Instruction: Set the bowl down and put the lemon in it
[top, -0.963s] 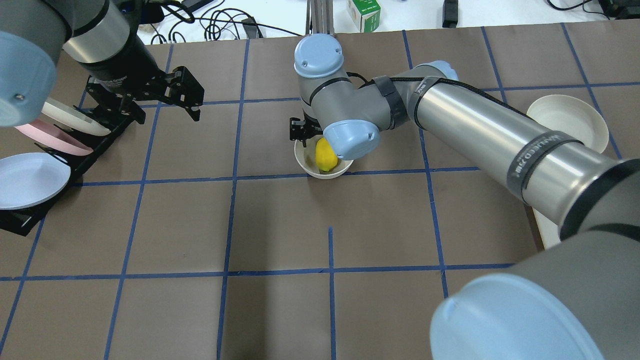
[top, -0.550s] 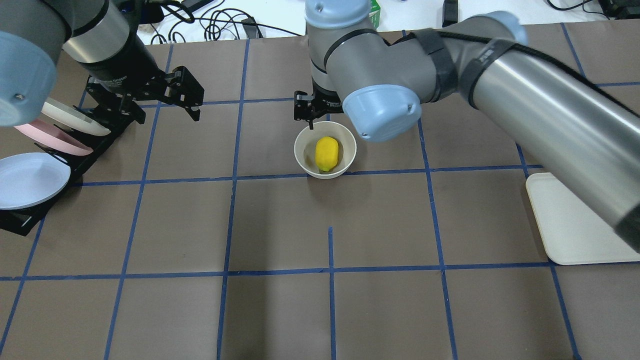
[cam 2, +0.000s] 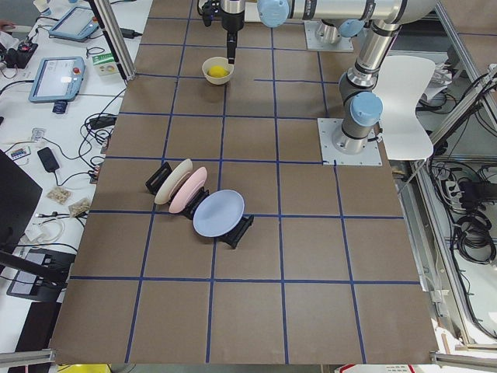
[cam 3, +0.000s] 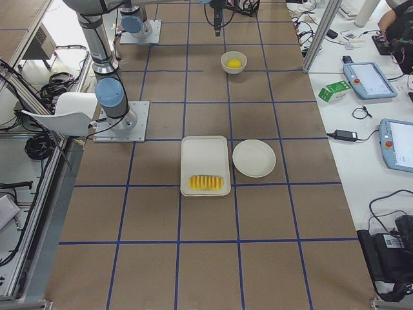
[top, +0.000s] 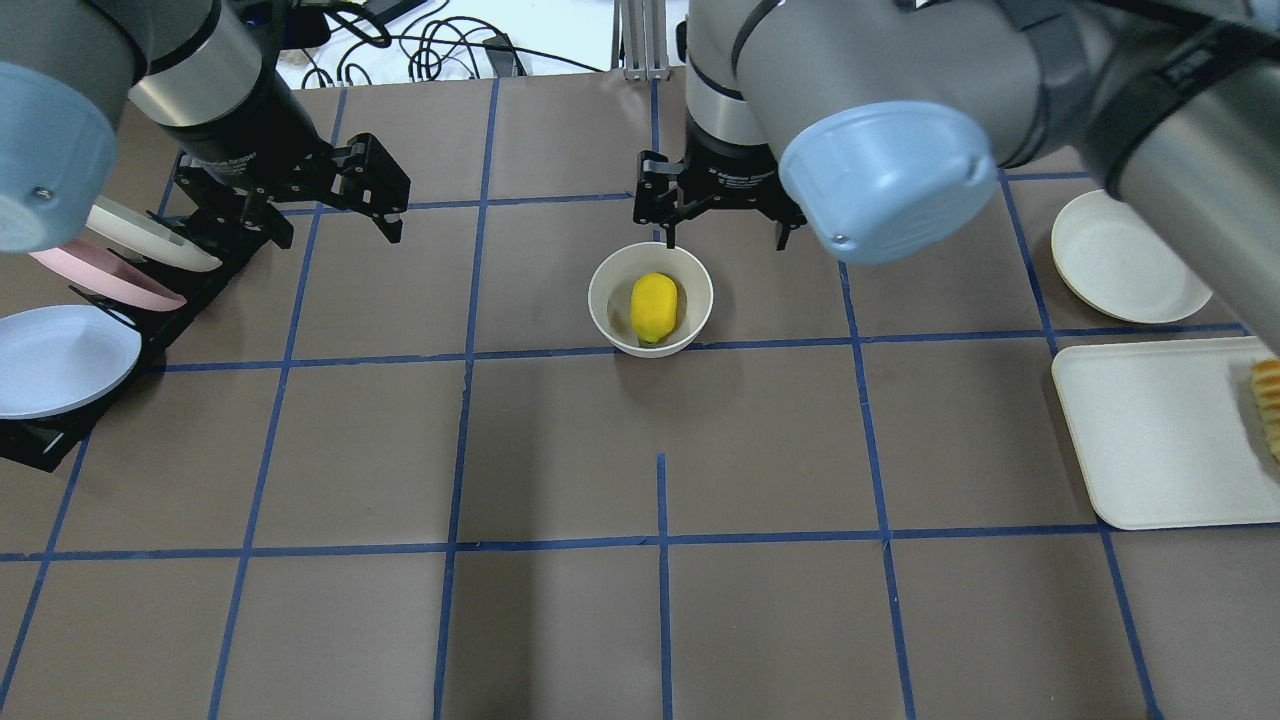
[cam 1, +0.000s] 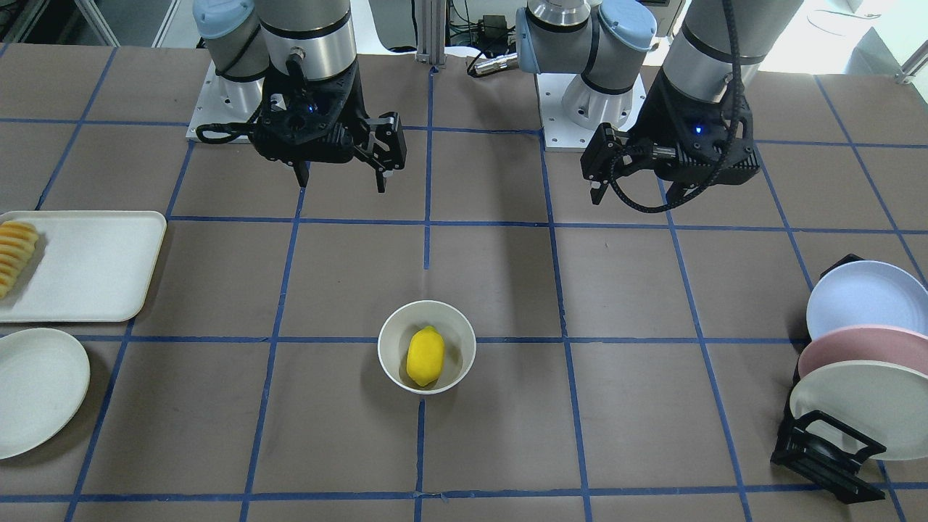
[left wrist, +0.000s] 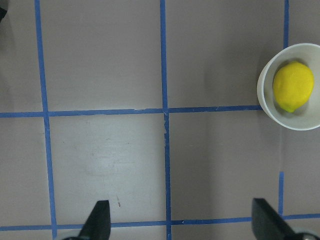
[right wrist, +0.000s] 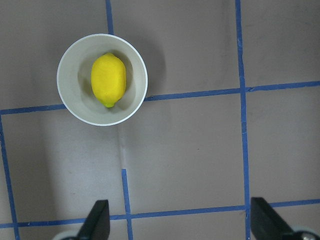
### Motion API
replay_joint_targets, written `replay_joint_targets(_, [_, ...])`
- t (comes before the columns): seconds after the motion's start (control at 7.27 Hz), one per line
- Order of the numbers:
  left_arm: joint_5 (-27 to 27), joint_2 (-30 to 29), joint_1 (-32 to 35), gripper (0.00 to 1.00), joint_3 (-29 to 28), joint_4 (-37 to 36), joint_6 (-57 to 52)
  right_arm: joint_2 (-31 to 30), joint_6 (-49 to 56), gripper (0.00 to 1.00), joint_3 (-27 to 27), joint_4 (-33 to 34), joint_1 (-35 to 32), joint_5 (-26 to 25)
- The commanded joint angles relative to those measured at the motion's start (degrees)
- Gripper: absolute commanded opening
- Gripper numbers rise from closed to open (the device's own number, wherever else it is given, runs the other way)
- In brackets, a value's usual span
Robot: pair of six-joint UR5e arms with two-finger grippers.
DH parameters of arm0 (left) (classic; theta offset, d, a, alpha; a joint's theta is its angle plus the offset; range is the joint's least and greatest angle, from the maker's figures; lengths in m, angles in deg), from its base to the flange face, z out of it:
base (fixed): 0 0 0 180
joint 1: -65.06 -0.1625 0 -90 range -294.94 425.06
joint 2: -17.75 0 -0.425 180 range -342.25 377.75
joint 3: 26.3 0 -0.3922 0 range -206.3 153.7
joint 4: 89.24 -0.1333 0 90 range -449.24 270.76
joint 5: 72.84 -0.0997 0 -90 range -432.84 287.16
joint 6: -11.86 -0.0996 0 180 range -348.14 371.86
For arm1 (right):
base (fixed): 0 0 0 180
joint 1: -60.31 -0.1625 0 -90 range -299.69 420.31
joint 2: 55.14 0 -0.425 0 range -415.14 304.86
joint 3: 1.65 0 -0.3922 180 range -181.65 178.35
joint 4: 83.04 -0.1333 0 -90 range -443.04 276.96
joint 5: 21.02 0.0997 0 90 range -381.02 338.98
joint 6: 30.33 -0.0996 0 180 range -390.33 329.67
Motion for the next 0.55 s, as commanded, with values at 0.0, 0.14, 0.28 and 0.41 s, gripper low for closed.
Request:
replay_joint_targets(0.0, [0.0,-0.1,0.0,1.0,-0.1,0.0,0.0,-1.2,6.9,1.0,-0.1,-0.5,5.7,0.0])
replay_joint_targets(0.14, [0.0,0.0,0.0,1.0,0.0,0.1,0.0,-2.6,12.1,1.0,0.1,-1.0,10.7,0.0])
replay_joint_targets(0.28, [0.0,0.0,0.0,1.0,0.0,0.1,0.0,-3.1,16.2,1.0,0.2,-0.9,14.5,0.2])
replay_joint_targets(0.41, [0.0,-0.1,0.0,1.0,-0.1,0.0,0.0,-3.1,17.8,1.0,0.2,-0.5,16.3,0.2])
